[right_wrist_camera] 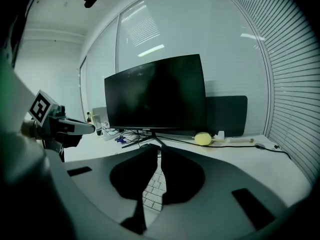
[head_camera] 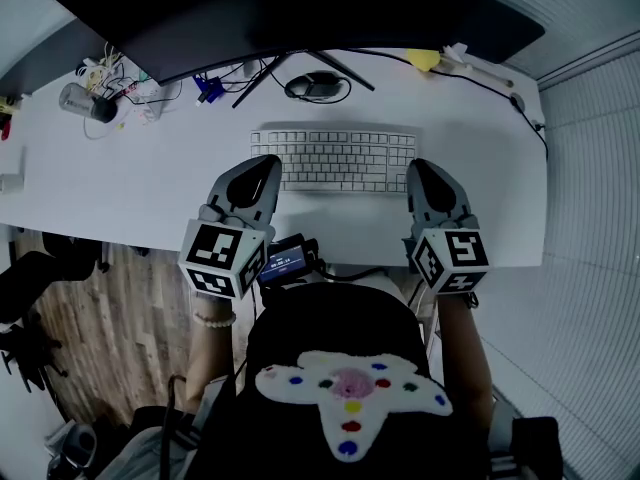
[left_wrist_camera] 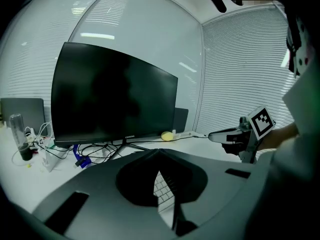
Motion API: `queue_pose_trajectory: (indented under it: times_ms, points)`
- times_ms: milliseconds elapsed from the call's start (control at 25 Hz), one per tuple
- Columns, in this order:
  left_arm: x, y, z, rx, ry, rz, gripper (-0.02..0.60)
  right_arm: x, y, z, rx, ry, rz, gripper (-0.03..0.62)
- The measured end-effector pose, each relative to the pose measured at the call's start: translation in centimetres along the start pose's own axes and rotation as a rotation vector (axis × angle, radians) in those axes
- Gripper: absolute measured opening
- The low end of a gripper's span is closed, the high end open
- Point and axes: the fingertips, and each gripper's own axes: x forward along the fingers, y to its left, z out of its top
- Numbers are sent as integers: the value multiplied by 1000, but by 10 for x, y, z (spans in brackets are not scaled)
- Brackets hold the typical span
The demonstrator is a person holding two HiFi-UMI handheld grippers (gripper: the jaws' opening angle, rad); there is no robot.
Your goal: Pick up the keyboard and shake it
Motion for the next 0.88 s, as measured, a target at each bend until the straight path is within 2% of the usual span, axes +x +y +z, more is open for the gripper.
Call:
queue_pose_trajectory:
  times_ms: [520, 720, 880]
  points:
    - [-2, -9, -1, 4, 1, -18, 17, -10, 11, 5, 1, -5, 24, 44]
    - [-1, -12, -3, -5, 9, -33, 17, -10, 18, 3, -61, 12, 43, 43]
    - [0, -16, -5, 3, 20, -50, 17, -10, 20, 2, -60, 21, 54, 43]
